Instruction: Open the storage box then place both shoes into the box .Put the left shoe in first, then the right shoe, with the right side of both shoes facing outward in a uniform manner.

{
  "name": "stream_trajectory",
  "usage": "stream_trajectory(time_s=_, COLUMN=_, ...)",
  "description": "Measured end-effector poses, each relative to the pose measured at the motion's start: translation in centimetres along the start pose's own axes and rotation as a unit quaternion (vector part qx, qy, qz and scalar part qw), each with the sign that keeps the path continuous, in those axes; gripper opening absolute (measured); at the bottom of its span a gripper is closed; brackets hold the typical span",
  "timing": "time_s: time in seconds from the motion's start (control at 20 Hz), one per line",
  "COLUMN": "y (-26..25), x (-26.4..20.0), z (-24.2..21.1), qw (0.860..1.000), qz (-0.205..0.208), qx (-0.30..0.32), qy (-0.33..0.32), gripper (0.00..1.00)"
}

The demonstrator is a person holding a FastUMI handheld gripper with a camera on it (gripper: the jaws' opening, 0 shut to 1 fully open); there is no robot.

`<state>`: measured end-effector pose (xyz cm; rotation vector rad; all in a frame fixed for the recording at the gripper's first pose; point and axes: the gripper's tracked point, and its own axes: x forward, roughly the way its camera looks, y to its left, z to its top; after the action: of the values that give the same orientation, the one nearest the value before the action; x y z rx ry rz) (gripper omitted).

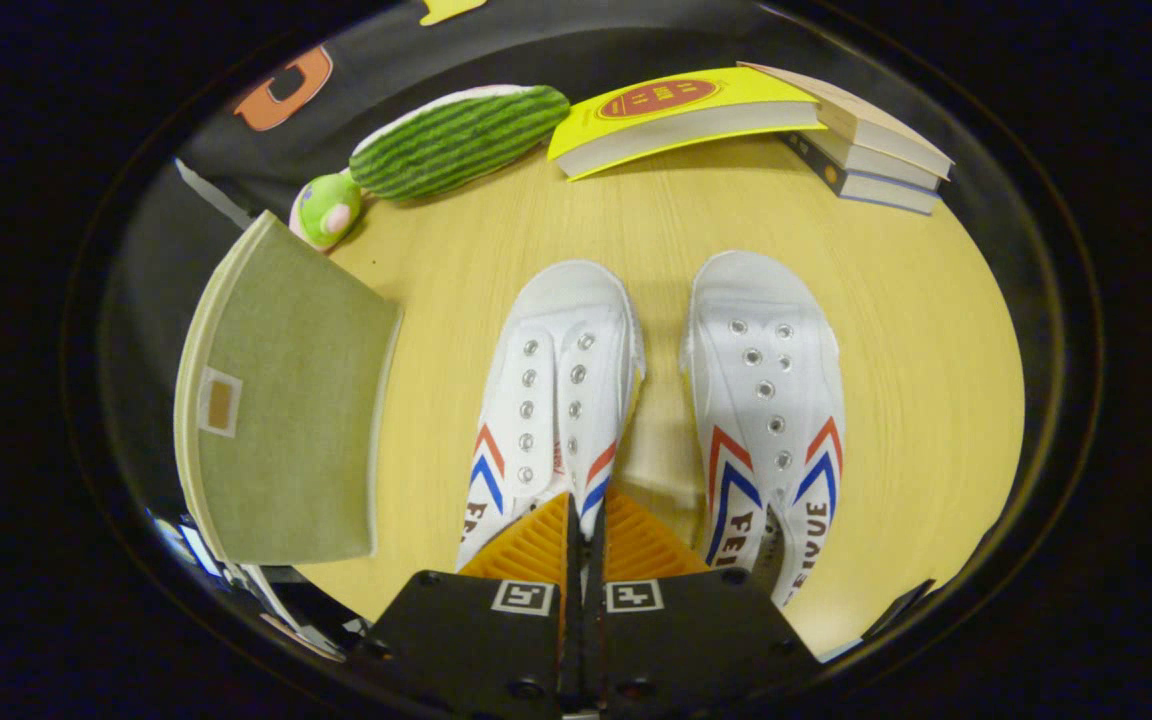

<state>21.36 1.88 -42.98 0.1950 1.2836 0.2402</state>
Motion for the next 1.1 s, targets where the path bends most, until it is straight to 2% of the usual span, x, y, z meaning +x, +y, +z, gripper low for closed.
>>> stream_trajectory(time_s=0.1, y=1.2, x=-1.4, z=0.4, qw=1.000, qz=0.016, qx=0.012, qy=0.000, gripper=0.06)
stream_trajectory(time_s=0.45, y=4.2, x=-6.8, z=3.0, qw=0.998, qz=0.034, qx=0.015, qy=-0.047, gripper=0.05)
stream_trajectory(time_s=0.55, y=7.5, x=-9.3, z=3.9, qw=0.994, qz=0.085, qx=0.011, qy=-0.067, gripper=0.06)
stream_trajectory(time_s=0.6, y=8.6, x=-10.7, z=4.1, qw=0.992, qz=0.098, qx=0.002, qy=-0.078, gripper=0.06)
stream_trajectory(time_s=0.8, y=7.9, x=-11.0, z=2.9, qw=0.995, qz=0.026, qx=-0.060, qy=-0.076, gripper=0.05)
stream_trajectory(time_s=0.95, y=6.3, x=-9.5, z=2.0, qw=0.997, qz=0.019, qx=-0.052, qy=-0.053, gripper=0.05)
stream_trajectory(time_s=1.1, y=3.5, x=-7.8, z=2.1, qw=0.998, qz=-0.015, qx=-0.049, qy=-0.042, gripper=0.06)
